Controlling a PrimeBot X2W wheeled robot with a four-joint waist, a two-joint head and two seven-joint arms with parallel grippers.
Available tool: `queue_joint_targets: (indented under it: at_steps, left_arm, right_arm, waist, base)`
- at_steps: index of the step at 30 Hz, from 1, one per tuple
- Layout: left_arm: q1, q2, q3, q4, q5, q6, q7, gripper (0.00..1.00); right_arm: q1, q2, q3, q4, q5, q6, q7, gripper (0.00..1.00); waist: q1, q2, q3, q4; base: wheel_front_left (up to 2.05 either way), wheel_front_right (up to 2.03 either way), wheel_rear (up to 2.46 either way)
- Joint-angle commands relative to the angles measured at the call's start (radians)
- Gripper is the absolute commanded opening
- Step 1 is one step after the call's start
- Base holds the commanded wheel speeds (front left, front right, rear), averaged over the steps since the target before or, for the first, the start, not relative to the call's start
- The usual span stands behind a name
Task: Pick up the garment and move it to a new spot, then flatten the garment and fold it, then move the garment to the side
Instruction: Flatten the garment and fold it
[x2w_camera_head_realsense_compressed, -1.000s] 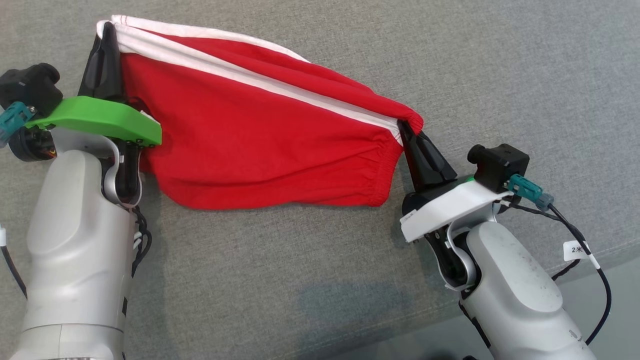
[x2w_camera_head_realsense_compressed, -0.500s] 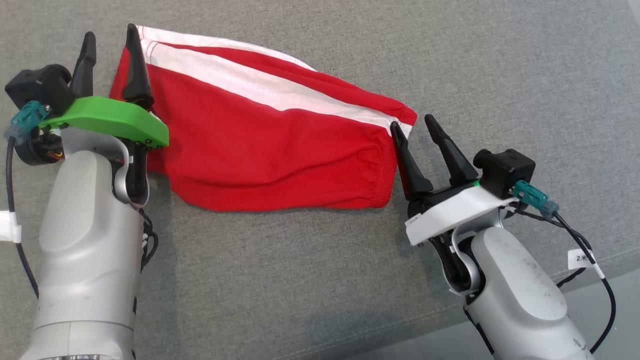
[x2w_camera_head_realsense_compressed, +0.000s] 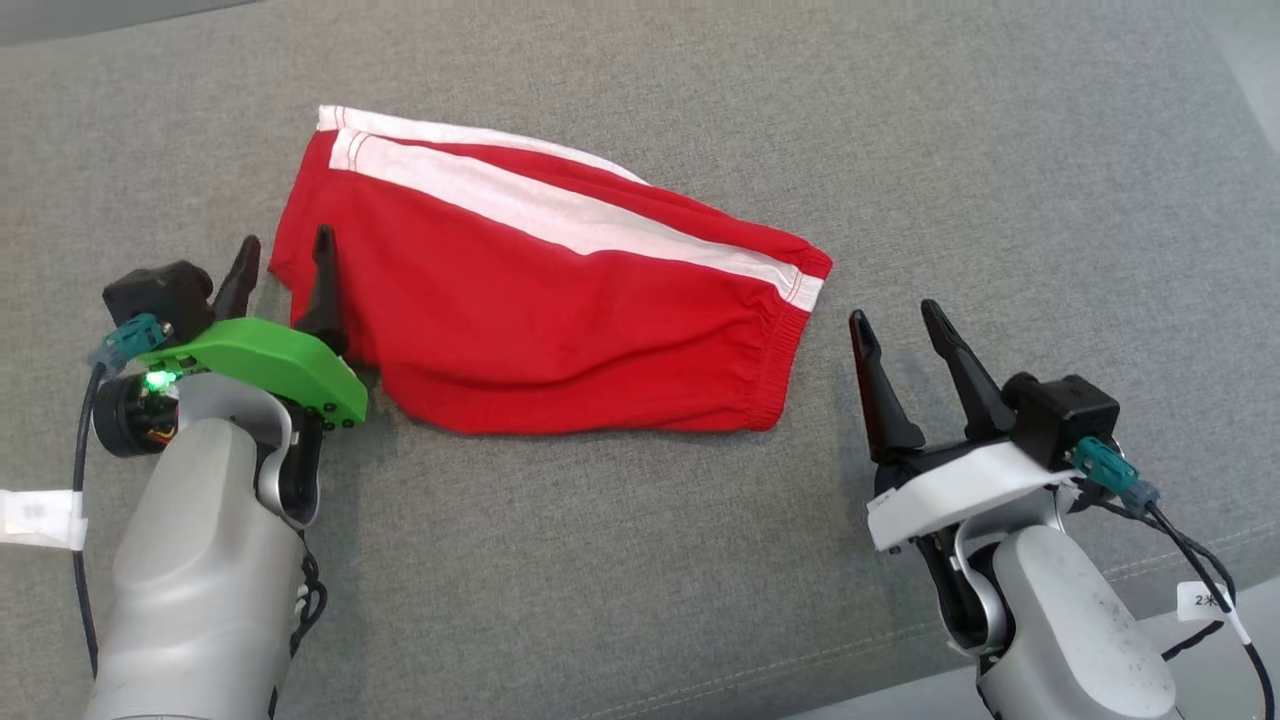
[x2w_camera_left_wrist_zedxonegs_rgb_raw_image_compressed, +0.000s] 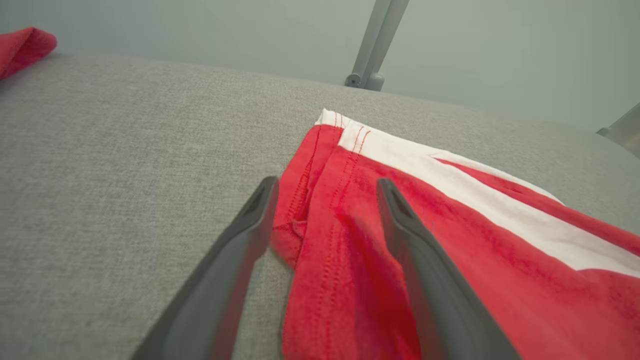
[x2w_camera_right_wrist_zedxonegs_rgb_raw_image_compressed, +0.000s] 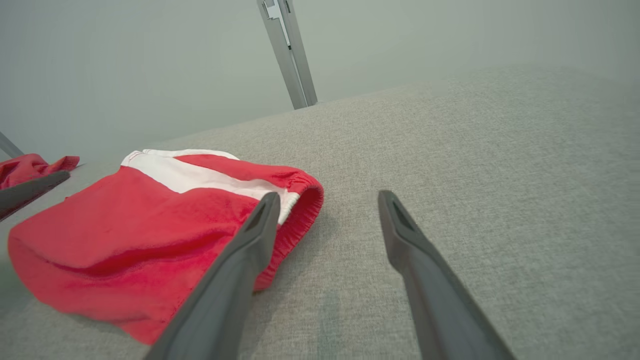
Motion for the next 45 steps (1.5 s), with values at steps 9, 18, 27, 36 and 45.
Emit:
queue_joint_targets:
  at_steps: [9,18,27,36,45]
  left_arm:
    - [-0.015,0.054,-0.077,0.057,-0.053,-0.004,0.100,1.00]
    - [-0.064,0.095,-0.091,0.146,-0.042,0.051,0.129,1.00]
    - [-0.078,0.071,-0.120,0.215,-0.069,0.015,0.198,0.85]
    - [-0.043,0.064,-0.164,0.168,-0.105,-0.002,0.144,0.00]
    - [0.062,0.048,-0.160,0.047,-0.225,-0.004,0.082,0.00]
  right_arm:
    - [0.065,-0.002,-0.029,-0.032,-0.009,-0.001,-0.004,1.00]
    - [0.064,-0.002,-0.023,-0.043,0.003,-0.001,-0.004,1.00]
    - [0.068,-0.002,-0.028,-0.045,0.013,-0.001,-0.004,1.00]
    - [0.078,-0.002,-0.033,-0.042,0.012,-0.001,-0.004,1.00]
    - [0.108,-0.002,-0.057,-0.033,-0.001,-0.001,-0.004,1.00]
  waist:
    - [0.0000,0.0000,-0.030,-0.027]
    - [0.0000,0.0000,-0.012,-0.060]
    - [0.0000,0.0000,-0.015,-0.063]
    - [0.0000,0.0000,-0.048,-0.043]
    - [0.0000,0.0000,-0.105,0.001]
  base:
    - [0.00,0.00,0.00]
    - [0.00,0.00,0.00]
    - [0.00,0.00,0.00]
    - [0.00,0.00,0.00]
    - [0.00,0.00,0.00]
